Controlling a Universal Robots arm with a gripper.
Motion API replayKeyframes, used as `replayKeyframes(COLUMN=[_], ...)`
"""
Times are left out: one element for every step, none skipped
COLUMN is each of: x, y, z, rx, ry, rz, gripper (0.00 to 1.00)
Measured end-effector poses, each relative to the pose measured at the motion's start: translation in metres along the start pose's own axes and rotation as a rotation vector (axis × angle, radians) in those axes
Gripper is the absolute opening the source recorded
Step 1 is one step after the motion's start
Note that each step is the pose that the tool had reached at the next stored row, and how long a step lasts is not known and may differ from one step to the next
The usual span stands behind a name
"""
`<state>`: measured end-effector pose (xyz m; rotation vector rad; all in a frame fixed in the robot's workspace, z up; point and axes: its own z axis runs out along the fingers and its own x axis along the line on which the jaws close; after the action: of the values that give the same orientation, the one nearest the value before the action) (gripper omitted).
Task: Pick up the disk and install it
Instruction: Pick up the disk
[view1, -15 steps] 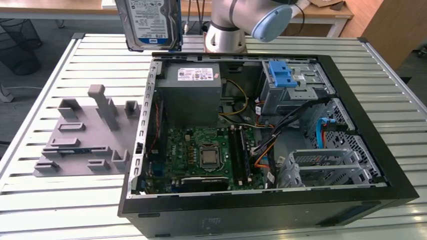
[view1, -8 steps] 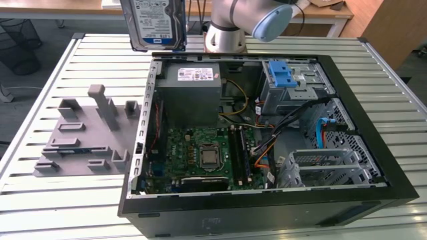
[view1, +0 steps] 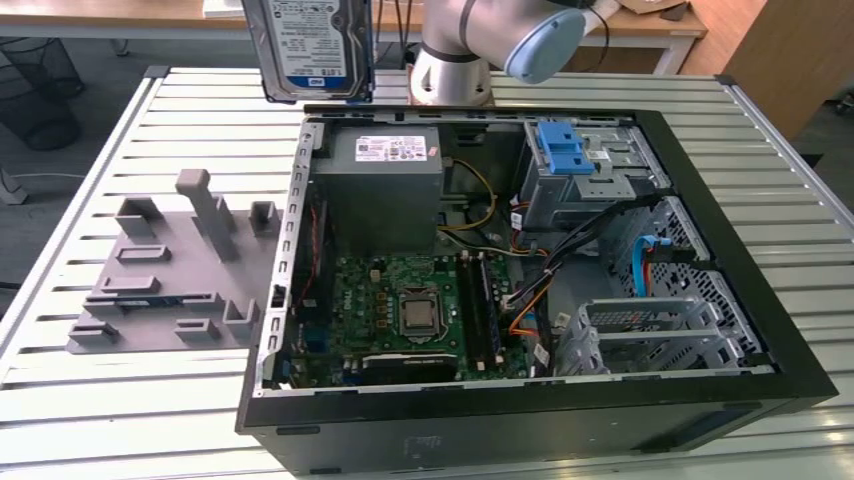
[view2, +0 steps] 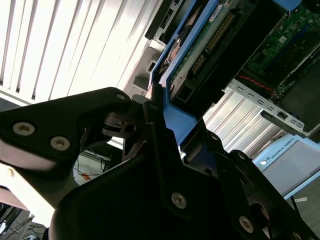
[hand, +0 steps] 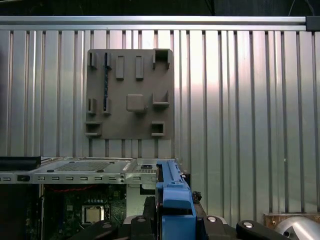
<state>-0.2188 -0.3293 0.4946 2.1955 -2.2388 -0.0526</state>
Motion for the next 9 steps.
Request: replayKeyframes(x=[0.0000,0.0000,0.0000,0.0000,0.0000,0.0000,0.0000,0.0000,0.0000], y=[0.0006,0.0012,0.0012,0.0013,0.0014,0.0014,0.0015,0.0016,0.0016], z=[0.0000,0.0000,0.0000,0.0000,0.0001,0.0000,0.0001,0.0000,0.0001], rx=[0.0000,0.0000,0.0000,0.0001,0.0001,0.0000,0.0000,0.0000,0.0001], ry=[0.0000,0.0000,0.0000,0.0000,-0.0001,0.0000,0.0000,-0.0001,0.0000], rz=[0.000,0.000,0.000,0.000,0.000,0.000,0.000,0.000,0.000], gripper=[0.37,0.37,0.37,0.37,0.37,0.37,0.37,0.37,0.37])
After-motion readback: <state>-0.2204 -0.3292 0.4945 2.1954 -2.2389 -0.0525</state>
